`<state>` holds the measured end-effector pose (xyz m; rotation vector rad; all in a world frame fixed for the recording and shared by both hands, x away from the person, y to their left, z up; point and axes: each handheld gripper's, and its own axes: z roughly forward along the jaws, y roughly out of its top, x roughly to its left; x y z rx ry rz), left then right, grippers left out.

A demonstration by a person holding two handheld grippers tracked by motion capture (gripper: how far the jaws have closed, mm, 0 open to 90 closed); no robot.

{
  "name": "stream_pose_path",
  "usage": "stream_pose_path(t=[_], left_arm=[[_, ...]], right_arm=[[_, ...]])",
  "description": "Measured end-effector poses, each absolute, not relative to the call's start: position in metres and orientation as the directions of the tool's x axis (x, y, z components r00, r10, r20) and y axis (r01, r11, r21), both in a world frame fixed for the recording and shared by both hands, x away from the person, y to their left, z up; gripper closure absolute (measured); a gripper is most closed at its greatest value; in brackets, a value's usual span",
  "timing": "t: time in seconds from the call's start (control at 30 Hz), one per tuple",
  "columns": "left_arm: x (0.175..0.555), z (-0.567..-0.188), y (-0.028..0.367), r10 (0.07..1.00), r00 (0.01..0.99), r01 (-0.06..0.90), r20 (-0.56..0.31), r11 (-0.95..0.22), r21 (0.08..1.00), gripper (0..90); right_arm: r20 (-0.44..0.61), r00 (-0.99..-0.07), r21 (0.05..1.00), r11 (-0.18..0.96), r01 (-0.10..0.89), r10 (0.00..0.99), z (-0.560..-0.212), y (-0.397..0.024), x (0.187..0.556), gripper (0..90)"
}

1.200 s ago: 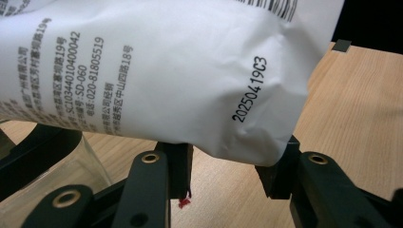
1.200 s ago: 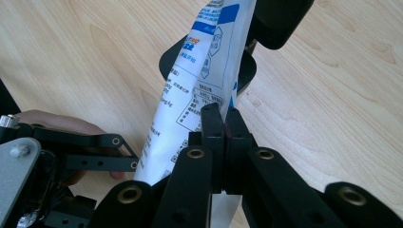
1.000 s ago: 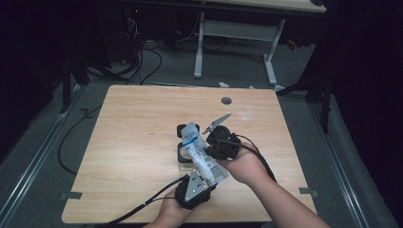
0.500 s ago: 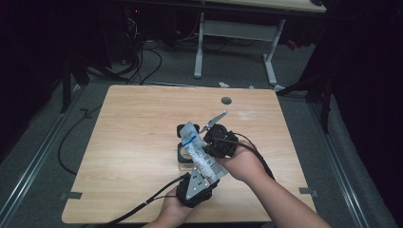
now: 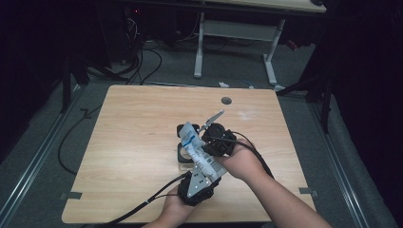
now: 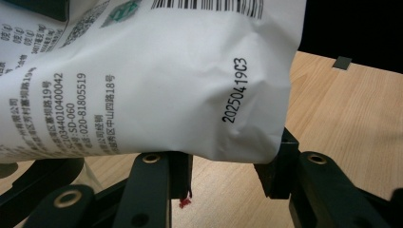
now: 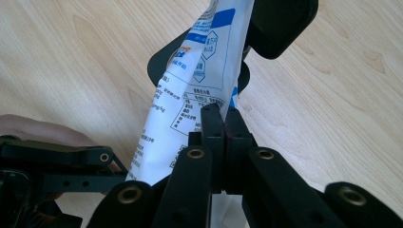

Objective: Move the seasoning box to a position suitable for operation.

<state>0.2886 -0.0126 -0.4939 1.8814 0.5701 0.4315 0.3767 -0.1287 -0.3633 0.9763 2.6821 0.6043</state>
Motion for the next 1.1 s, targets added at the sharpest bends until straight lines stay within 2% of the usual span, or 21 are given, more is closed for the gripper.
stream_pose_path(t=[1.1], left_arm=[[0.296, -0.494, -0.022, 0.592, 0.806, 0.202, -0.006, -0.265, 0.943, 62.1]], right_arm=[[-0.094, -0.761, 0.415, 0.72, 0.557, 0.642, -0.361, -0.12, 0.388, 90.0]])
